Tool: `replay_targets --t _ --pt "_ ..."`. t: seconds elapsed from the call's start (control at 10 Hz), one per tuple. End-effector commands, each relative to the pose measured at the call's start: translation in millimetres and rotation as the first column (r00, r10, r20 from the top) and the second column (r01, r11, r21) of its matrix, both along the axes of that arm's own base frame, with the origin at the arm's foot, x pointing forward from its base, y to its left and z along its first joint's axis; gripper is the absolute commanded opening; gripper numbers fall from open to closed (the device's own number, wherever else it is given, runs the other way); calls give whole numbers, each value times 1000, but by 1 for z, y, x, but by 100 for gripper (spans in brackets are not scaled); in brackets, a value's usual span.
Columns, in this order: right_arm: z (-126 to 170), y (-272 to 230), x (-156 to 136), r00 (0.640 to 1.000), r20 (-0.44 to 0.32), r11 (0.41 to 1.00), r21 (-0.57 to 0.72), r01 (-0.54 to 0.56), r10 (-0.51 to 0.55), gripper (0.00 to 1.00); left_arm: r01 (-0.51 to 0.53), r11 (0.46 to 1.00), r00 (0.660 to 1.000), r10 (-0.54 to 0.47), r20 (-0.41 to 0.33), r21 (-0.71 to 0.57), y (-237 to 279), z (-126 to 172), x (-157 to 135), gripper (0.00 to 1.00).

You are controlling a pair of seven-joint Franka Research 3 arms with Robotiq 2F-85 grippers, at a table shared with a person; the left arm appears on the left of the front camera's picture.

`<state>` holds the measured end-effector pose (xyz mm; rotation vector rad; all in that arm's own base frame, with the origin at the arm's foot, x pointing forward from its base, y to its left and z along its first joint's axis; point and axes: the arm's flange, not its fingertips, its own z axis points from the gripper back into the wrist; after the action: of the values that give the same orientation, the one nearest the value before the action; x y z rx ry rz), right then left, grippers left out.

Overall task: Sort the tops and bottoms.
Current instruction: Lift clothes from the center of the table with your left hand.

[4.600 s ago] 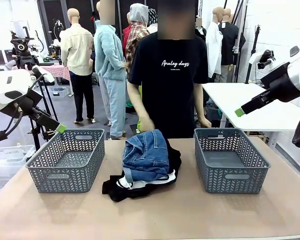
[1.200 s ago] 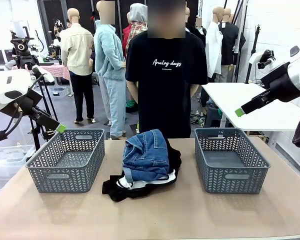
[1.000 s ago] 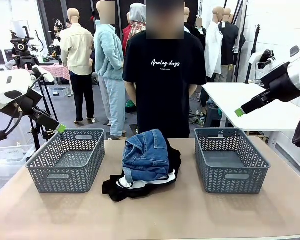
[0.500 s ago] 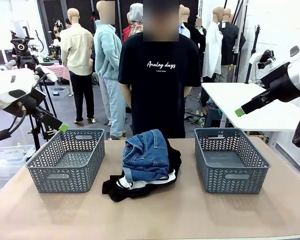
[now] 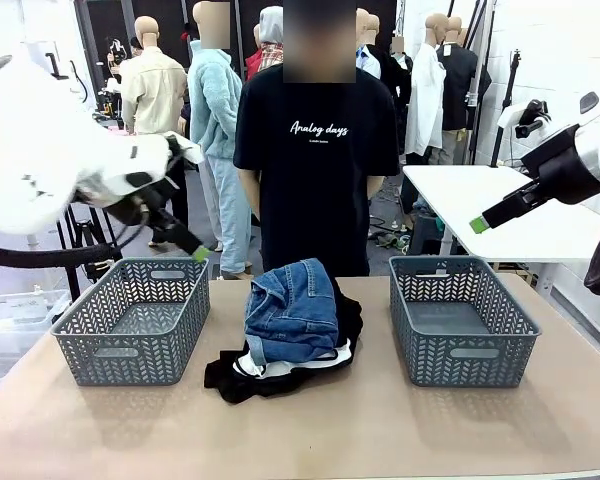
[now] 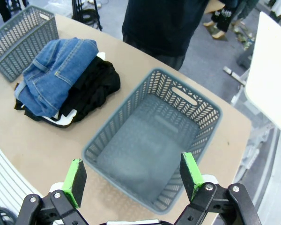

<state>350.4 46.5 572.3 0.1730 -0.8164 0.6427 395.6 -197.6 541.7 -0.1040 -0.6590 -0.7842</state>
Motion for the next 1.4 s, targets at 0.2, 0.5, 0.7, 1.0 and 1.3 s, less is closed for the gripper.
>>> replay_targets --t 0.2,0.5,0.7,1.0,1.3 --pt "-4 2 0 1000 -2 1000 6 -1 1 100 -74 996 988 81 -130 59 -70 -24 44 100" --pt "-4 2 0 1000 -2 1000 6 -1 1 100 -53 998 989 58 -133 39 -74 -39 44 100" --pt "-4 2 0 1000 -2 1000 6 -1 1 100 -53 998 989 58 -133 39 -74 -39 44 100" --pt "-4 2 0 1000 -2 1000 6 -1 1 100 -139 990 980 141 -141 26 -121 -30 50 100" --pt "-4 2 0 1000 -2 1000 6 -1 1 100 -207 974 948 222 -230 91 -161 -52 64 100"
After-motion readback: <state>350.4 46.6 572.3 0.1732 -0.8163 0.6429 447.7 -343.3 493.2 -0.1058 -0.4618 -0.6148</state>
